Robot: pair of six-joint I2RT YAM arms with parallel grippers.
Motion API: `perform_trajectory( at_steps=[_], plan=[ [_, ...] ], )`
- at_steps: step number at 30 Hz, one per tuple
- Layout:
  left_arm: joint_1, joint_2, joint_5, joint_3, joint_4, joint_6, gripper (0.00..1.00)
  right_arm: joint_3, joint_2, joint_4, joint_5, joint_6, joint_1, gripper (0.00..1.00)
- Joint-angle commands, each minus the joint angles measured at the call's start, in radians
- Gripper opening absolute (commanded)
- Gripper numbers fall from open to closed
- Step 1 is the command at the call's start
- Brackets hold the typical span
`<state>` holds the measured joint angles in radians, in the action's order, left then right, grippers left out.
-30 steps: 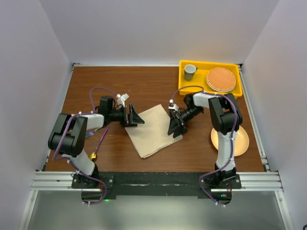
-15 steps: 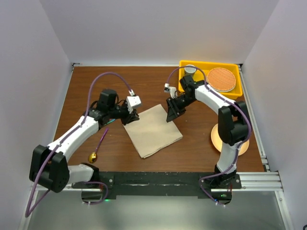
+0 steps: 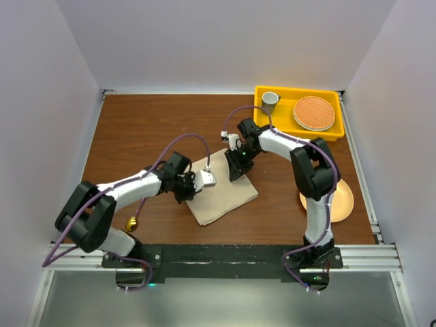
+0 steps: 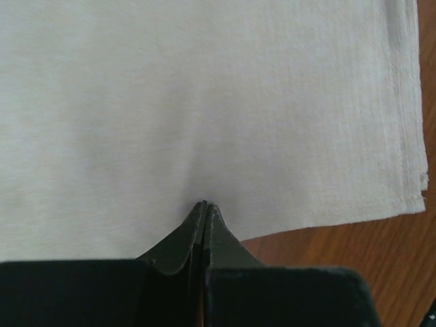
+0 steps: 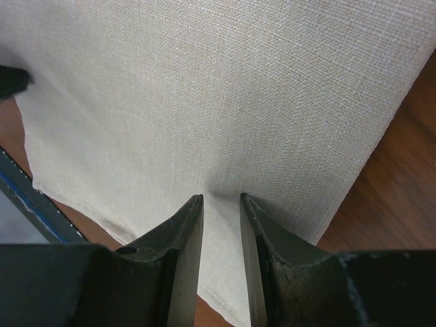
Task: Fold the napkin into a case and place the utensils inside
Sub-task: Move to the center of the board.
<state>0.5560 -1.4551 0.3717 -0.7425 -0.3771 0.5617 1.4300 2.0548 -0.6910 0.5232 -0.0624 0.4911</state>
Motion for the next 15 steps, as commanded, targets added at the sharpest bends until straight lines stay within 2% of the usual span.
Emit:
perform_trajectory(
  at_steps=[1,7,9,11,13,14,15],
  plan=[
    [0.076,0.051,-0.051,0.083,-0.040,0.010,0.00,0.021,0.018,0.059,-0.042,-0.019,0.044,0.35],
    [0.125,0.140,-0.042,0.068,-0.081,-0.013,0.00,0.056,-0.007,0.007,0.050,-0.085,0.064,0.43],
    [0.125,0.199,-0.013,0.043,-0.091,-0.016,0.16,0.073,-0.030,-0.031,0.089,-0.118,0.063,0.48],
    [0.127,0.246,0.048,0.003,-0.138,0.016,0.27,0.102,-0.042,-0.073,0.110,-0.135,0.064,0.51],
    [0.125,0.291,0.100,-0.005,-0.180,0.104,0.35,0.106,-0.065,-0.090,0.141,-0.152,0.064,0.55],
    [0.128,0.336,0.148,0.000,-0.183,0.130,0.42,0.099,-0.076,-0.093,0.152,-0.152,0.063,0.56],
    [0.131,0.355,0.166,0.006,-0.186,0.177,0.45,0.093,-0.090,-0.091,0.165,-0.149,0.064,0.59]
  ],
)
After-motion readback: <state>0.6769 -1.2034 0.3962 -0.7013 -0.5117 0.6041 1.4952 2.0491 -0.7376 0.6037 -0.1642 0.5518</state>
